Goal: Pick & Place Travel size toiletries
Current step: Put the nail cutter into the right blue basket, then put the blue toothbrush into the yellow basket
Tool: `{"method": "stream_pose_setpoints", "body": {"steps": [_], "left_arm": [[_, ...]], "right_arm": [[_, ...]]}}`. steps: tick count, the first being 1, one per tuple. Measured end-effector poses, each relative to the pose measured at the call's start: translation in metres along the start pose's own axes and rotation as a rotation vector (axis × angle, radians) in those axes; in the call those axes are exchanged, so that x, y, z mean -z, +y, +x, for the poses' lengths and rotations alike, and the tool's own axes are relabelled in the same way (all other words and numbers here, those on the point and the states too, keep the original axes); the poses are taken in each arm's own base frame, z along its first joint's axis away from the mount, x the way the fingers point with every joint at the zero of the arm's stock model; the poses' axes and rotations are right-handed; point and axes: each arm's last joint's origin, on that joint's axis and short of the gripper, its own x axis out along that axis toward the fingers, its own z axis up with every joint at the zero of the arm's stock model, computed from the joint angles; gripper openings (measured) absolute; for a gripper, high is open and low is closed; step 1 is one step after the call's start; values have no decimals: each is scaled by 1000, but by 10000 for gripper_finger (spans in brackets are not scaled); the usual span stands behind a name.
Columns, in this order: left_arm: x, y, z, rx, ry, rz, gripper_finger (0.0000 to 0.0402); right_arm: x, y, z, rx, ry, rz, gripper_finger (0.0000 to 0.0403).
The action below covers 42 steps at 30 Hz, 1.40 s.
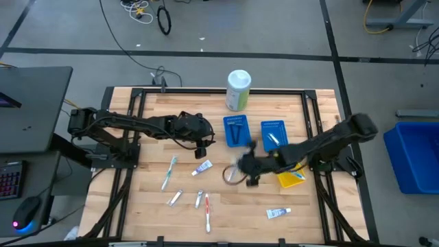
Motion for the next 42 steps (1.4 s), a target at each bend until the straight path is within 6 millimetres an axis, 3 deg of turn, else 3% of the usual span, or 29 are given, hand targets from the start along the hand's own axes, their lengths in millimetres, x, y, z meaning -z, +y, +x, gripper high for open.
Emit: {"method": "stream_pose_setpoints", "body": {"steps": [4, 9, 15, 24, 28, 34, 38, 42], "left_arm": [[0, 0, 0, -1, 0, 0, 164], [0, 0, 0, -2, 0, 0, 164], [0, 0, 0, -2, 1, 28, 164], [0, 0, 0, -1, 3, 45, 164], [0, 0, 0, -1, 3, 45, 164], [0, 0, 0, -1, 0, 45, 164], [0, 0, 0, -1, 0, 45, 164], [-1, 0, 0, -5, -5, 45, 164]], "right_arm": [[6, -34, -33, 374, 11, 158, 58], [26, -66, -53, 557, 64, 436, 58], [63, -81, -39, 622, 179, 697, 58], [122, -80, -3, 498, 342, 833, 96], [136, -80, 4, 490, 365, 834, 125], [118, -89, 2, 472, 320, 782, 154], [85, -96, -1, 388, 179, 716, 160], [50, -98, -2, 176, -48, 599, 158]]}}
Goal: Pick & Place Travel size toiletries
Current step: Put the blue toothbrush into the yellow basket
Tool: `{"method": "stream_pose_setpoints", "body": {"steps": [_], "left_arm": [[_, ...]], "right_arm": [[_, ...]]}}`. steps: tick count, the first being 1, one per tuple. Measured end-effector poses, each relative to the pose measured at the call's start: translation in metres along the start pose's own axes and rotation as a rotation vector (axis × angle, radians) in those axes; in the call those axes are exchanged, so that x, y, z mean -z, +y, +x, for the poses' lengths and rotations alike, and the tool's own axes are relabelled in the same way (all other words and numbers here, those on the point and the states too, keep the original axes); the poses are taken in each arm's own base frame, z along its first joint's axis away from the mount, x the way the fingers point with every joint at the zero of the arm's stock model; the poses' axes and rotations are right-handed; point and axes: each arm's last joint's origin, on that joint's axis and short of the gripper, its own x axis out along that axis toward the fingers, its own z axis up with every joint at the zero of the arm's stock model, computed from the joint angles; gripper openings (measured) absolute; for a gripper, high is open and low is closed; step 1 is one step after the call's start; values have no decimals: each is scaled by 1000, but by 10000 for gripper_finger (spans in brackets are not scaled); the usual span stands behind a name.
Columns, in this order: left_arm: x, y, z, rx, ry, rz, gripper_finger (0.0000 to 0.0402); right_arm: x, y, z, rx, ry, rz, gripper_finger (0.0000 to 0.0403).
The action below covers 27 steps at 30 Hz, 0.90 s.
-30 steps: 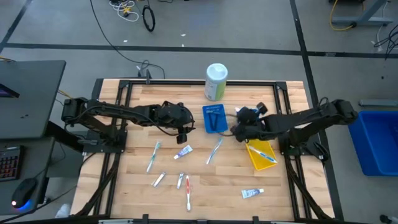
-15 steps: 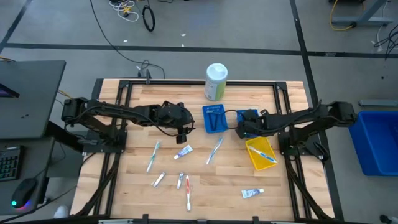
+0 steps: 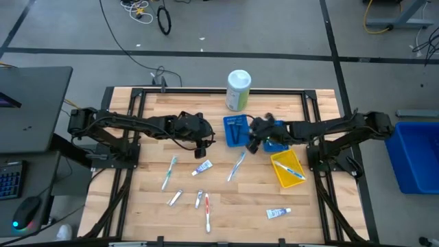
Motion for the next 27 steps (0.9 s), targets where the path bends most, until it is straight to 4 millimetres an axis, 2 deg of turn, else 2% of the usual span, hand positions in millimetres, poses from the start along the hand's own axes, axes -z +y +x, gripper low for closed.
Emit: {"method": "stream_pose_setpoints", "body": {"steps": [4, 6, 8, 11, 19, 27], "left_arm": [[0, 1, 0, -21, 0, 0, 164], [0, 1, 0, -21, 0, 0, 164], [0, 1, 0, -21, 1, 0, 164], [0, 1, 0, -21, 2, 0, 164], [0, 1, 0, -22, 2, -3, 164], [0, 1, 0, -23, -3, -3, 164]], "right_arm": [[-11, 19, -4, -403, -152, -273, 153], [-14, 27, -5, -512, -226, -363, 151], [-16, 30, -5, -519, -266, -387, 151], [-10, 33, 1, -519, -228, -401, 154], [24, 59, 41, -621, -18, -470, 183], [39, 79, 69, -648, 146, -607, 218]]}}
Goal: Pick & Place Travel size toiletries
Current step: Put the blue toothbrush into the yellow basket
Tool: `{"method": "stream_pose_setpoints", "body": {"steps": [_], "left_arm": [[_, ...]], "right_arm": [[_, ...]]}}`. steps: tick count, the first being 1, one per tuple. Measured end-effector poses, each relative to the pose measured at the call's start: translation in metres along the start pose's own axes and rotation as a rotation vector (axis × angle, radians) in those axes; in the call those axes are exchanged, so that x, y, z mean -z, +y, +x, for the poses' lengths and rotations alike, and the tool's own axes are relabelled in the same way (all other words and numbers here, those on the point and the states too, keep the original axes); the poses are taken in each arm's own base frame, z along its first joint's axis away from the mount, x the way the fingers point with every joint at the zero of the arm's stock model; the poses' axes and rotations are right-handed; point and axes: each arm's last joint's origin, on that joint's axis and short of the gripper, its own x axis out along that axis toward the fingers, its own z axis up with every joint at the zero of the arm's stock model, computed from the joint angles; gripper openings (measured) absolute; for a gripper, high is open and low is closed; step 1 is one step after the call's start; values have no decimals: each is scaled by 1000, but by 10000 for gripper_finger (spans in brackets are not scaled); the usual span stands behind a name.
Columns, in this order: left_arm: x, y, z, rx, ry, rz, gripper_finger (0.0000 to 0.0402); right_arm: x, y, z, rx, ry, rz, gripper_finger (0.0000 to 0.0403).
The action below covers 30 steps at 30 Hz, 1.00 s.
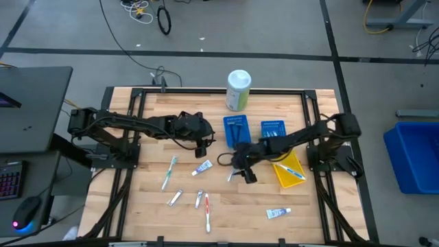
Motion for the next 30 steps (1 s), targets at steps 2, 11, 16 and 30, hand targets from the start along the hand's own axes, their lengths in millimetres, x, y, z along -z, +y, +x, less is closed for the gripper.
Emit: {"method": "stream_pose_setpoints", "body": {"steps": [2, 11, 16, 30], "left_arm": [[0, 0, 0, 0, -5, 0, 164], [-1, 0, 0, 0, -9, 2, 164], [-1, 0, 0, 0, -9, 6, 164], [-1, 0, 0, 0, -8, 6, 164]], "right_arm": [[1, -1, 7, -10, 43, -19, 219], [11, -3, 21, 3, 159, -171, 163], [13, -3, 22, 43, 198, -166, 102], [-10, -2, 6, 16, 173, 227, 18]]}}
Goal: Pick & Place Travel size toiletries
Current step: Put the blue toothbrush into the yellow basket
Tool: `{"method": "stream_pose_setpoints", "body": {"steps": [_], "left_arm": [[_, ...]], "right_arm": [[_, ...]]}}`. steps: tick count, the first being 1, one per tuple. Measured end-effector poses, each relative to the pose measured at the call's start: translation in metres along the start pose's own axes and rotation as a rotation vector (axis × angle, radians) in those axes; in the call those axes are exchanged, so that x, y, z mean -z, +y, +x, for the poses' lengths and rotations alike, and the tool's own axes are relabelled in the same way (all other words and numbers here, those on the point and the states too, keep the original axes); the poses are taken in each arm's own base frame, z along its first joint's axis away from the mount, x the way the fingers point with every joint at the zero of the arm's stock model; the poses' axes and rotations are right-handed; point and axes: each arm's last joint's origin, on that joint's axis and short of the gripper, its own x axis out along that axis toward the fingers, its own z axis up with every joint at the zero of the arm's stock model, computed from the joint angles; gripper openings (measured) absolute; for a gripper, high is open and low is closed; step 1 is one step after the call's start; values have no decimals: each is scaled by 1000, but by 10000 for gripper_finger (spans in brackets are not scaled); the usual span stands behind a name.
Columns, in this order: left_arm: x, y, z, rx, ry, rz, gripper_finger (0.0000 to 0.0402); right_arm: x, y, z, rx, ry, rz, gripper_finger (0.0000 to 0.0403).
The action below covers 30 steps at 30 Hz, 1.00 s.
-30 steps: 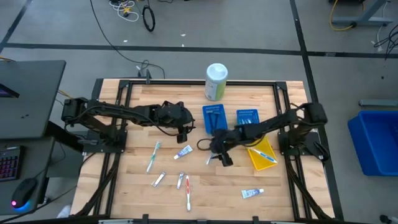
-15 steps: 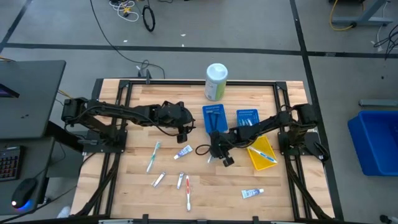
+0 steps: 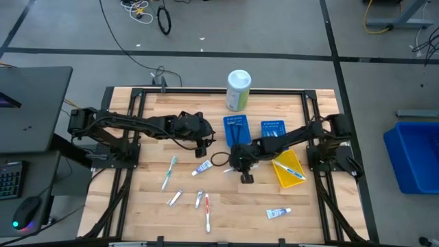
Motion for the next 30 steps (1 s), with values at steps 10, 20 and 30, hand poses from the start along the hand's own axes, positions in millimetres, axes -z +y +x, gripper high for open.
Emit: {"method": "stream_pose_setpoints", "body": {"steps": [10, 20, 30], "left_arm": [[0, 0, 0, 0, 2, -1, 164], [0, 0, 0, 0, 0, -9, 164], [0, 0, 0, 1, -1, -42, 164]], "right_arm": [[-2, 27, -86, 31, 123, 359, 16], [54, 64, -141, 300, 525, 867, 26], [77, 76, -132, 441, 575, 965, 29]]}}
